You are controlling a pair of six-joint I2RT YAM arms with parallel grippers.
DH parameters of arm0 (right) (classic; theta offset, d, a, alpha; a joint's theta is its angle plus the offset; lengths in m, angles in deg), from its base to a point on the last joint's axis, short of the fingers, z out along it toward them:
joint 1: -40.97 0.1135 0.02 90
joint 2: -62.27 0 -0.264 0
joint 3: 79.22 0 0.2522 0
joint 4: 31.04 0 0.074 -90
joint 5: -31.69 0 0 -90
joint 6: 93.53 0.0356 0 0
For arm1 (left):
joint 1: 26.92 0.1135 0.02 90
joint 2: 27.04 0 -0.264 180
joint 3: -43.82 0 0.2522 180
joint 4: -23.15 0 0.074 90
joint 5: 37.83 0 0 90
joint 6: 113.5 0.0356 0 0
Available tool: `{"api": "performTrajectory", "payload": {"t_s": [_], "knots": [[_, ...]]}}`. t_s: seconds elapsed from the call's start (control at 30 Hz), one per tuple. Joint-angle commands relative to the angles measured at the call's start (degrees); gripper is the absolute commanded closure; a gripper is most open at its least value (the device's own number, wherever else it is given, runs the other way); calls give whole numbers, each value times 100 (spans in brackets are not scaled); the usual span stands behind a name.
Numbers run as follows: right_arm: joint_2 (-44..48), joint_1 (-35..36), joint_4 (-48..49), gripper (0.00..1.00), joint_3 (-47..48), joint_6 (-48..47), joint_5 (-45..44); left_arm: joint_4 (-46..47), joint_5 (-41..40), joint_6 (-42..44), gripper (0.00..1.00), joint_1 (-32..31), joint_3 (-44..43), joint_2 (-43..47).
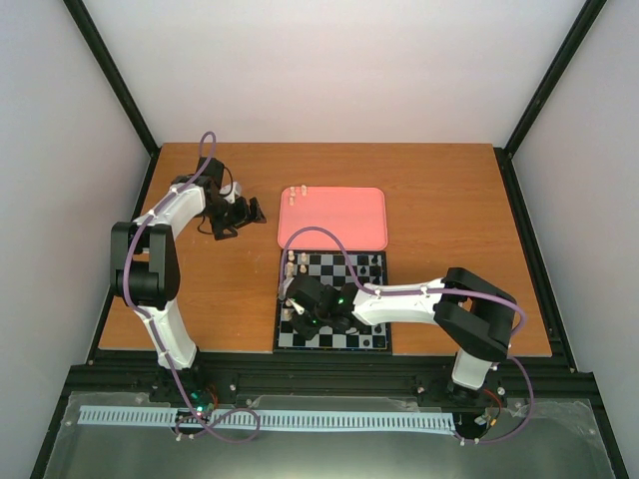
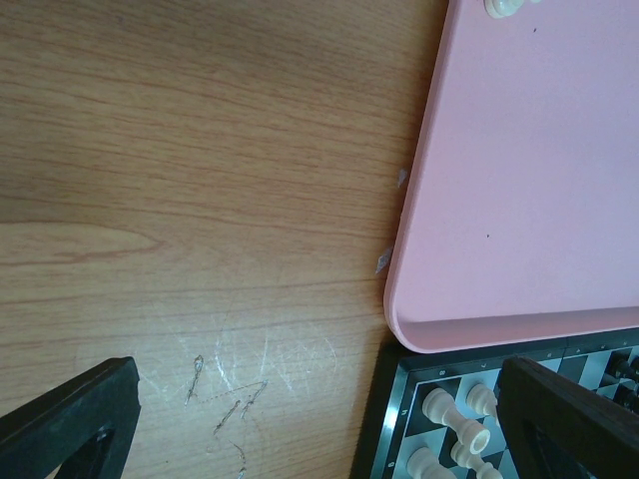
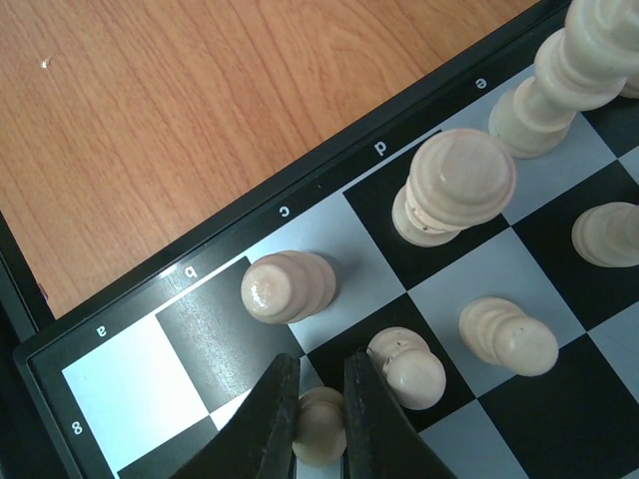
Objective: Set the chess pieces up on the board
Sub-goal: Place the chess piece on the chessboard.
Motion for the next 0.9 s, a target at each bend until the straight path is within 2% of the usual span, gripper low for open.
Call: {"api": "performTrajectory", "payload": {"t_s": [0.0, 0.37, 0.87], "knots": [[-90, 41, -57, 95, 57, -62, -84, 60, -44, 75, 0, 22, -22, 155], [24, 45, -2, 93, -107, -246, 393, 73, -48, 71, 0, 26, 14, 199], [91, 37, -102, 91, -220, -111, 287, 84, -50, 70, 0, 22, 33, 200]]}}
